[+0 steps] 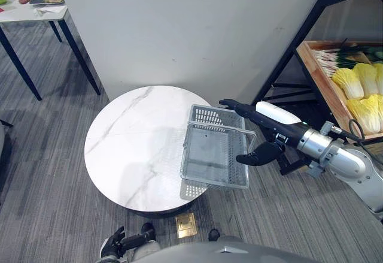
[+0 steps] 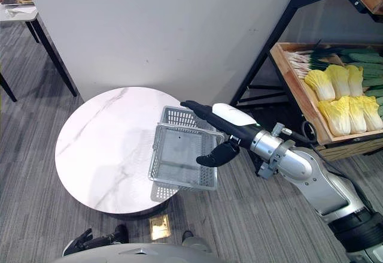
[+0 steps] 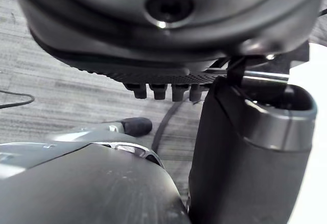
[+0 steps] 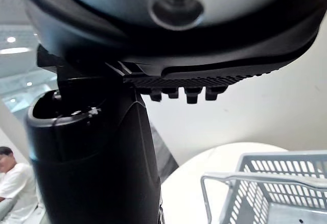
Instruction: Pick vegetable in the basket
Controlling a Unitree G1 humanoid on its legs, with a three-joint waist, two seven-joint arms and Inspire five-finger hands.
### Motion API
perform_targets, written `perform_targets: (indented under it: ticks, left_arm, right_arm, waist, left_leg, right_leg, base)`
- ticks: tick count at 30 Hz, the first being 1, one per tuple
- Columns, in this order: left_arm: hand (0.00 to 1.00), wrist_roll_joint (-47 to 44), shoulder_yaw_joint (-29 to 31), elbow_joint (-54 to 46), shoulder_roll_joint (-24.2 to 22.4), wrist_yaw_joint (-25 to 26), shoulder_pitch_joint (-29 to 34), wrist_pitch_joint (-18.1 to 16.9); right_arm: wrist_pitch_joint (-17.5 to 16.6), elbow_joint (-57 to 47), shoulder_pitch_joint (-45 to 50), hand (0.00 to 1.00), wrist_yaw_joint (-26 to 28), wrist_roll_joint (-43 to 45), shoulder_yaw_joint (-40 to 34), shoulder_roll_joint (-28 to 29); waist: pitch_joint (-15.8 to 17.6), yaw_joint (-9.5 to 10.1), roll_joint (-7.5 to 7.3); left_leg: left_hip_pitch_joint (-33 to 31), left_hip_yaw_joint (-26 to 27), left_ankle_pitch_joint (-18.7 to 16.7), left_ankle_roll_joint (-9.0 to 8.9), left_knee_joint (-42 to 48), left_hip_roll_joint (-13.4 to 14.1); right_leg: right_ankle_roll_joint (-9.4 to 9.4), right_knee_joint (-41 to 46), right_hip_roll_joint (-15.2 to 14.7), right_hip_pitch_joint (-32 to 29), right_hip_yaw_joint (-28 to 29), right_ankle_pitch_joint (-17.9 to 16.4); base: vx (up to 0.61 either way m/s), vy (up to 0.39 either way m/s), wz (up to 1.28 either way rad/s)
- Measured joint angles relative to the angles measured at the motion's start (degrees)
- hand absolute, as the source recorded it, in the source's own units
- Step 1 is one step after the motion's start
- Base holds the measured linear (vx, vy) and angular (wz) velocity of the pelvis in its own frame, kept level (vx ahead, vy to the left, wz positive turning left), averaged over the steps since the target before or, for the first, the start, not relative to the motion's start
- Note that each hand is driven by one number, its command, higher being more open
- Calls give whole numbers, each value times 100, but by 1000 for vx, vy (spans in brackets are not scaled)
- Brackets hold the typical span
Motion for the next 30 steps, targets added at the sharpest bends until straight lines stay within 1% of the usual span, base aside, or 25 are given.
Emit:
perform_targets:
  ticks: [3, 6, 7, 11, 14, 17, 18, 23, 26, 30]
  left_arm:
    - [100, 0, -2, 0, 0, -1, -5, -1]
    - [100, 1, -14, 0, -1, 0, -36, 1]
    - [100, 0, -45, -1, 1, 9, -55, 1]
    - [100, -1, -86, -7, -31, 32, -110, -3]
    - [100, -1, -106, -19, -56, 37, -174, -1]
    - [100, -4, -105, -80, -54, 40, -190, -10]
    - [100, -27, -104, -84, -53, 46, -192, -12]
    - [100, -30, -107, -137, -79, 84, -224, -15]
    - [100, -34, -105, -183, -114, 91, -234, -28]
    - [100, -37, -105, -184, -133, 89, -239, -110]
  right_arm:
    - [41, 130, -152, 100, -36, -4, 70, 215]
    - [126, 333, -258, 100, -37, -31, 270, 371]
    - [147, 469, -299, 100, -42, -32, 331, 509]
    - [269, 877, -408, 100, -101, -43, 527, 815]
    - [362, 1181, -520, 100, -191, -46, 742, 987]
    - [405, 1464, -685, 100, -275, -48, 766, 1218]
    - [463, 1588, -774, 100, -277, -48, 773, 1298]
    - [505, 1899, -1047, 100, -370, -194, 856, 1424]
    - [506, 2077, -1252, 100, -417, -268, 864, 1572]
    - [523, 2138, -1292, 100, -431, -271, 876, 1602]
  waist:
    - [1, 6, 7]
    - [6, 70, 14]
    - [25, 119, 33]
    - [148, 142, 116]
    - [247, 162, 185]
    - [326, 164, 220]
    - [367, 166, 236]
    - [448, 265, 296]
    - [555, 275, 350]
    - [609, 296, 378]
  left_leg:
    - [-52, -63, 22, 15, 0, 0]
    - [-74, -101, 35, 20, 0, 0]
    - [-73, -107, 34, 17, 2, -36]
    - [-95, -178, -3, -17, 2, -62]
    - [-144, -219, -19, 7, 3, -90]
    - [-247, -219, 8, 8, 5, -96]
    - [-260, -226, 34, 46, 6, -103]
    - [-261, -230, 38, 49, 8, -111]
    - [-255, -254, 39, 48, 8, -110]
    - [-250, -276, 38, 48, 6, -112]
  right_leg:
    - [0, -3, -2, -5, -65, 1]
    - [-1, -1, -2, -6, -95, 1]
    - [0, -19, 4, -1, -109, 0]
    - [3, -101, -17, 62, -179, -5]
    - [32, -116, -46, 50, -222, -23]
    - [41, -121, -51, -22, -221, 19]
    - [70, -122, -56, -18, -228, 44]
    - [70, -185, -57, 10, -246, 58]
    - [70, -188, -53, 30, -265, 58]
    - [70, -188, -54, 44, -283, 58]
  base:
    - [15, -6, 12]
    - [2, 1, 6]
    - [-20, 11, 4]
    - [-20, 14, 10]
    - [5, 17, 7]
    - [20, -2, 1]
    - [85, -7, 3]
    - [61, -12, 0]
    - [18, -11, 3]
    - [-9, 3, 2]
